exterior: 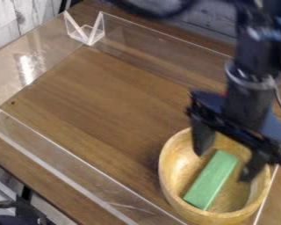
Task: Remove the green block from the brown bowl and put it on the table
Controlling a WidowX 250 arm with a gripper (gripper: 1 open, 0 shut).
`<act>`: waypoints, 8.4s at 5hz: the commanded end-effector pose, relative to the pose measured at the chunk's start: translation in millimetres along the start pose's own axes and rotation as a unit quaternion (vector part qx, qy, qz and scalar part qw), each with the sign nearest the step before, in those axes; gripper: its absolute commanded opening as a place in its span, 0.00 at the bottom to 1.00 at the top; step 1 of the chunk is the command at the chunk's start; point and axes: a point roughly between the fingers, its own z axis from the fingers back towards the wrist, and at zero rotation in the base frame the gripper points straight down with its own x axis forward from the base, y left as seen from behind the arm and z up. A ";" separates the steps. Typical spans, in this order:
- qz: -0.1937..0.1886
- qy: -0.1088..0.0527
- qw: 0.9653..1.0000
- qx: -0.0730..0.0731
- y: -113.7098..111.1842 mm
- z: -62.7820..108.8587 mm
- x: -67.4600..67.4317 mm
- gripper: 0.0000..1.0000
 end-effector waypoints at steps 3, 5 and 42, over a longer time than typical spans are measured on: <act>0.013 -0.017 1.000 -0.016 -2.0 0.1 11.6 1.00; 0.059 -0.023 0.998 -0.020 -0.1 -8.2 8.3 1.00; -0.226 -0.051 0.972 0.039 79.7 -0.1 4.0 0.00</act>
